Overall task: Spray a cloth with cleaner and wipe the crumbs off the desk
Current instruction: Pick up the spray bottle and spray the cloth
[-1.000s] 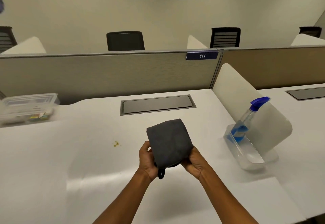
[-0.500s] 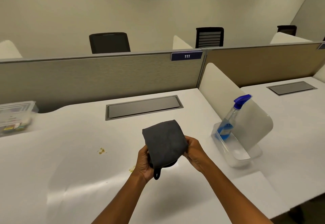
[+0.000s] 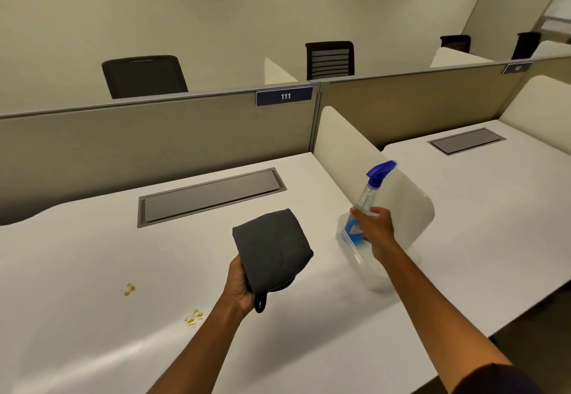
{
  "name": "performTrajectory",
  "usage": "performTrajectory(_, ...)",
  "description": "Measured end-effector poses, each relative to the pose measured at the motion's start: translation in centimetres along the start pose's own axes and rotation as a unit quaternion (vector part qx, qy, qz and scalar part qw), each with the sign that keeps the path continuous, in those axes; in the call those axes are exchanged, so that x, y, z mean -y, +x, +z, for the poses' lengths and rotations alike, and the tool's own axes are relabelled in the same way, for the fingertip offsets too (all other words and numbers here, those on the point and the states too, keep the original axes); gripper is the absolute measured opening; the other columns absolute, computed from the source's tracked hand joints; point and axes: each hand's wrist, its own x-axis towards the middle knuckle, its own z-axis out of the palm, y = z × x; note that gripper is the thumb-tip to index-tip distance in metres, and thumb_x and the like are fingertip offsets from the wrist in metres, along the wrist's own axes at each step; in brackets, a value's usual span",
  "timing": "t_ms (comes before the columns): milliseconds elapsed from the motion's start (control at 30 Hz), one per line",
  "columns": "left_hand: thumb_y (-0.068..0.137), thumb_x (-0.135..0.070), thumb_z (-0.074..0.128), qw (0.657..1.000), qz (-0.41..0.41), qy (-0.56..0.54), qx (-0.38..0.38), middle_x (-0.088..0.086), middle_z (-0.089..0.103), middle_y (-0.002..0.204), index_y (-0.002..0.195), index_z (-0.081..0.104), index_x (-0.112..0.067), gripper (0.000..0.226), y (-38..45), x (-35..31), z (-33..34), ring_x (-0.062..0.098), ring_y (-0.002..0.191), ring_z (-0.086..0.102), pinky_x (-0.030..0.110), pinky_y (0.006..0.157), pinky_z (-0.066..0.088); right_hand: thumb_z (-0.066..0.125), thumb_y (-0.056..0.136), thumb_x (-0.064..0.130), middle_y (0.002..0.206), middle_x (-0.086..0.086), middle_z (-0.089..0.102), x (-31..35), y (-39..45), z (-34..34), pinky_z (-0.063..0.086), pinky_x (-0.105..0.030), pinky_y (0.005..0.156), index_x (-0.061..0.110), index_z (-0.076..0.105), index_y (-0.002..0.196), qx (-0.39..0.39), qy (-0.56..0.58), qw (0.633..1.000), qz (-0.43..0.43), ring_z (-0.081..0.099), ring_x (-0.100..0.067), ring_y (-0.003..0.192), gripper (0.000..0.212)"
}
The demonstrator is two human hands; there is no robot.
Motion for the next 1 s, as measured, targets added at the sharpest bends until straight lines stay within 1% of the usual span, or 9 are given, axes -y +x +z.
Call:
performTrajectory(67,0.067,-0.018,0.066,1.0,-0.003,0.009,0.002,0.003,0.075,0.074,0.081,0.076,-0.013,0.019,0.6,0.4,0.4,0.02,0.067,0.071,0.034,0.061,0.06,0.079,0.076,0.037,0.126,-0.011,0.057,0.4,1.6,-1.1,0.05,-0.045,0.099,0.015,0.039,0.129,-0.038,-0.017,0.999,-0.001,0.058,-0.029,0.112,0.07)
performTrajectory(167,0.065,-0.016,0.066,1.0,-0.007,0.015,0.004,0.004,0.075,0.073,0.084,0.074,-0.011,0.021,1.4,1.1,1.2,0.021,0.064,0.071,0.034,0.057,0.058,0.078,0.076,0.041,0.137,-0.014,0.052,1.3,3.7,-2.0,0.044,-0.045,0.103,0.018,0.029,0.138,-0.07,-0.053,0.996,-0.031,0.053,-0.03,0.122,0.082)
performTrajectory(233,0.066,-0.016,0.066,1.0,-0.008,0.018,0.006,0.004,0.076,0.074,0.083,0.076,-0.011,0.02,1.9,1.6,1.6,0.021,0.065,0.072,0.035,0.057,0.059,0.076,0.076,0.043,0.141,-0.014,0.048,1.9,4.9,-2.1,0.043,-0.046,0.104,0.019,0.024,0.143,-0.074,-0.083,0.993,-0.049,0.05,-0.031,0.126,0.088)
performTrajectory(367,0.068,-0.016,0.066,1.0,-0.01,0.015,0.01,0.005,0.077,0.077,0.083,0.078,-0.011,0.02,2.6,2.4,2.2,0.023,0.068,0.073,0.036,0.06,0.059,0.076,0.076,0.045,0.145,-0.015,0.044,2.7,7.0,-1.8,0.042,-0.048,0.105,0.018,0.019,0.147,-0.054,-0.11,0.99,-0.072,0.048,-0.033,0.129,0.095)
performTrajectory(433,0.068,-0.017,0.066,1.0,-0.003,0.02,0.008,0.005,0.077,0.079,0.08,0.079,-0.012,0.018,2.8,2.5,2.5,0.022,0.069,0.074,0.034,0.06,0.06,0.075,0.076,0.047,0.144,-0.015,0.045,2.9,7.7,-1.4,0.042,-0.048,0.104,0.017,0.02,0.147,-0.043,-0.117,0.989,-0.073,0.049,-0.033,0.128,0.094)
performTrajectory(533,0.067,-0.018,0.067,1.0,0.004,0.023,0.001,0.005,0.078,0.079,0.079,0.08,-0.012,0.018,3.1,2.4,2.5,0.022,0.07,0.074,0.034,0.06,0.06,0.074,0.079,0.043,0.139,-0.016,0.05,3.0,8.5,-0.8,0.045,-0.045,0.1,0.014,0.026,0.144,-0.024,-0.098,0.991,-0.084,0.052,-0.034,0.123,0.086)
performTrajectory(700,0.068,-0.018,0.066,0.999,0.014,0.026,-0.014,0.004,0.077,0.076,0.078,0.079,-0.013,0.017,3.1,1.9,1.9,0.021,0.067,0.073,0.033,0.061,0.06,0.067,0.087,0.032,0.134,-0.017,0.054,2.5,9.0,-0.6,0.049,-0.044,0.095,0.012,0.03,0.141,-0.045,-0.092,0.99,-0.096,0.056,-0.033,0.119,0.068)
performTrajectory(900,0.068,-0.019,0.066,0.999,0.026,0.018,-0.029,0.004,0.077,0.075,0.08,0.078,-0.012,0.018,2.3,1.0,0.8,0.021,0.066,0.072,0.033,0.056,0.059,0.063,0.09,0.033,0.132,-0.017,0.056,2.3,8.9,-0.7,0.05,-0.044,0.092,0.01,0.032,0.141,-0.065,-0.128,0.983,-0.116,0.056,-0.034,0.118,0.064)
performTrajectory(1000,0.071,-0.019,0.065,0.999,0.032,0.012,-0.031,0.004,0.077,0.075,0.076,0.079,-0.013,0.017,1.9,0.3,0.4,0.021,0.066,0.073,0.032,0.056,0.058,0.063,0.091,0.032,0.133,-0.017,0.055,2.5,8.7,-0.8,0.05,-0.044,0.092,0.01,0.033,0.141,-0.062,-0.146,0.978,-0.139,0.056,-0.035,0.118,0.062)
